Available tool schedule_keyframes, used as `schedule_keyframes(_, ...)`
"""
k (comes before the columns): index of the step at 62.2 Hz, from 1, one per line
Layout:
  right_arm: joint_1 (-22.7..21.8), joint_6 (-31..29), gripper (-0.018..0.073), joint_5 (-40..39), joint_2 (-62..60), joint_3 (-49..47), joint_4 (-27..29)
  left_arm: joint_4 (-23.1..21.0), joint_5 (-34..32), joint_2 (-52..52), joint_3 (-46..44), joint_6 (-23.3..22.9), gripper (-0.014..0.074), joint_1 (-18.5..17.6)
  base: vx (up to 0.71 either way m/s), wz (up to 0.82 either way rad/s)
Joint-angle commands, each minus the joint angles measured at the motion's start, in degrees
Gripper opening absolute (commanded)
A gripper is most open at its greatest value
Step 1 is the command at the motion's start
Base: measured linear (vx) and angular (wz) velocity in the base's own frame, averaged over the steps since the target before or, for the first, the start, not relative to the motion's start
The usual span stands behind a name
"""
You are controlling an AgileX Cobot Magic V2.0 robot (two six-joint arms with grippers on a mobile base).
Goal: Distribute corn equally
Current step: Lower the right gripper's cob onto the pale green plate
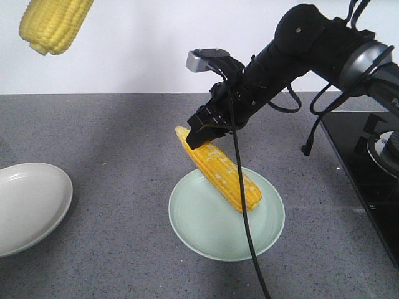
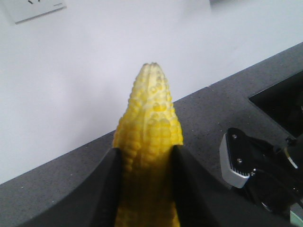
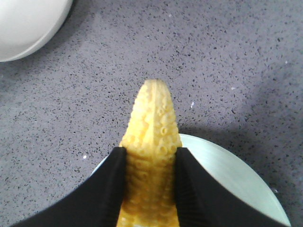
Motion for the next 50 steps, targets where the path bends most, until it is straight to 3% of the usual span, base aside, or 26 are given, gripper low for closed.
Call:
schedule_keyframes(1,-0.03,1.27,-0.0003,2.5,-2.37,-1.45,1.95,2.2,-2.22,-2.3,-1.24,0.0,-0.0006,-0.15,0.0,0.0)
schedule_keyframes(16,-0.03,3.5,0.0007,2.5,-2.16,-1.3,-1.52,5.23,-2.22,-2.3,-1.19,-0.85,-0.0006,0.65,0.0,0.0)
schedule_keyframes(33,-0.03,5.46,0.0026,2.56,-2.36,-1.3,-2.9,5.34,-2.22,-4.1,5.99,-1.17,-0.0006,6.44,0.0,0.0)
schedule_keyframes(50,-0.03,7.46,0.0186,2.62,-2.36,-1.3,-3.51,5.6,-2.22,-7.5,19.83,-1.29,-0.0006,11.64,0.0,0.0)
